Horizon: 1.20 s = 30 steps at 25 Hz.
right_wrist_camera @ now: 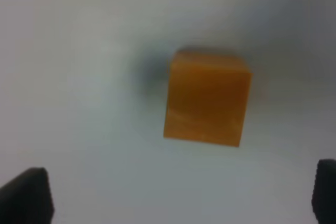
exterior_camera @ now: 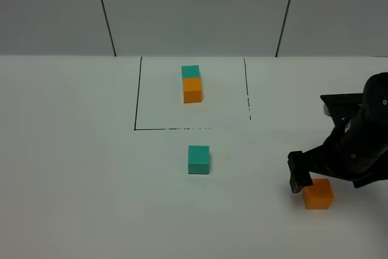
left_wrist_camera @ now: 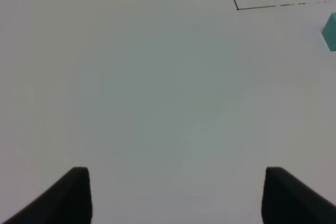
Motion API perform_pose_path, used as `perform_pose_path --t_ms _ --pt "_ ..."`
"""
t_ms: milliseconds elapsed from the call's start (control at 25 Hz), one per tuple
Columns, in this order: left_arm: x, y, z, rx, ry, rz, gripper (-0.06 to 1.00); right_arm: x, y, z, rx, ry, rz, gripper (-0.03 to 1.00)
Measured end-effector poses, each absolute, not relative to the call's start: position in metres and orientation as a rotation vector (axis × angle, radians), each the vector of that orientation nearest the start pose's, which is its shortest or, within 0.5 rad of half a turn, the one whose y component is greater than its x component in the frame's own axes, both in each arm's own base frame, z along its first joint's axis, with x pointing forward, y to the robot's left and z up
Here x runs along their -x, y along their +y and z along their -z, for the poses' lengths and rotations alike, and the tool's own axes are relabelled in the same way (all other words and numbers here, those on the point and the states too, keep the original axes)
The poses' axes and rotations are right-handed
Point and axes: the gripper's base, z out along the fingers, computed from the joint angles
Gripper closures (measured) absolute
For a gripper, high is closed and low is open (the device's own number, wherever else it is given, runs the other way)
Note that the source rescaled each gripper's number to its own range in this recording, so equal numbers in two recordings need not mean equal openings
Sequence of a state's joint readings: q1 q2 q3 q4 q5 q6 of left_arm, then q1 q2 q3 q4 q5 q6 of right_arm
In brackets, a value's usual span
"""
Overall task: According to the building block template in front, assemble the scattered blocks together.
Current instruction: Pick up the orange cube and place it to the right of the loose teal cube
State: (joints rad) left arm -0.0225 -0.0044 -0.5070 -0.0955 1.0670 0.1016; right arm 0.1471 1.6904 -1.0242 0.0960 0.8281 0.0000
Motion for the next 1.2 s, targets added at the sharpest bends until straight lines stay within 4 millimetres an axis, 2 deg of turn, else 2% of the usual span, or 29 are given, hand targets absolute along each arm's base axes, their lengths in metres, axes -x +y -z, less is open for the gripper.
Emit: perform_pose_path --t_ms 160,400,720,1200 --pt "0.007 -0.007 -0.279 -0.132 2.032 0.065 0.5 -0.311 0.051 -0.176 0.141 2.992 -0.11 -0.03" --pt "0.007 -0.007 -0.279 -0.132 2.032 0.065 0.5 -0.315 0.052 -0.171 0.138 2.965 -0.108 -0.03" --pt "0.007 -0.007 -0.279 -0.132 2.032 0.065 0.5 -0.322 0.052 -0.141 0.14 3.028 -0.094 -0.03" --pt "0.007 -0.007 -0.279 -0.132 2.033 0.065 0.5 -0.327 0.052 -0.122 0.148 3.034 -0.078 -0.03"
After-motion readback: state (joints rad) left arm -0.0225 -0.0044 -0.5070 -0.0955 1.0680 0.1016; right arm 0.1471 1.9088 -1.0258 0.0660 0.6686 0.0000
